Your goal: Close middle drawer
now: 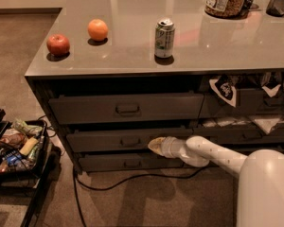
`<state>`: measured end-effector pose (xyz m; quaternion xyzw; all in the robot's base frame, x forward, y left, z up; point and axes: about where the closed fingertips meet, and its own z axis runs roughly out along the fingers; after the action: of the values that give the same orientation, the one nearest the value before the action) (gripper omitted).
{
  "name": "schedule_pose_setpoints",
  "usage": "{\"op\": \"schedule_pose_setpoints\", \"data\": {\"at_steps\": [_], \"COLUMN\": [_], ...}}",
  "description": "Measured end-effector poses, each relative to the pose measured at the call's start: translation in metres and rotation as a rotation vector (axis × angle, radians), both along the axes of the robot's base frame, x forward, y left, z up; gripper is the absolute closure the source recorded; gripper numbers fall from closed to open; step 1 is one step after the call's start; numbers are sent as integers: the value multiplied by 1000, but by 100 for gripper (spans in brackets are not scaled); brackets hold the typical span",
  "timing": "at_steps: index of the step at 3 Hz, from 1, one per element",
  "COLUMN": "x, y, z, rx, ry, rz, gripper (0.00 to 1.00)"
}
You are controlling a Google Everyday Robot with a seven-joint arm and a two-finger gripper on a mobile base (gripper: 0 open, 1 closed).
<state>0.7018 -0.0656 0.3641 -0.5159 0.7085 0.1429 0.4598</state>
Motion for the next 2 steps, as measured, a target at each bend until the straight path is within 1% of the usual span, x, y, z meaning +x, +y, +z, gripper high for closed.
{"op": "schedule_pose_setpoints", "data": {"at_steps": [1,2], "x": [-13,-51], "y": [2,0], "z": [4,25], "rx": [16,36], "ry": [26,28], "rz": [64,130], "gripper": [100,100]}}
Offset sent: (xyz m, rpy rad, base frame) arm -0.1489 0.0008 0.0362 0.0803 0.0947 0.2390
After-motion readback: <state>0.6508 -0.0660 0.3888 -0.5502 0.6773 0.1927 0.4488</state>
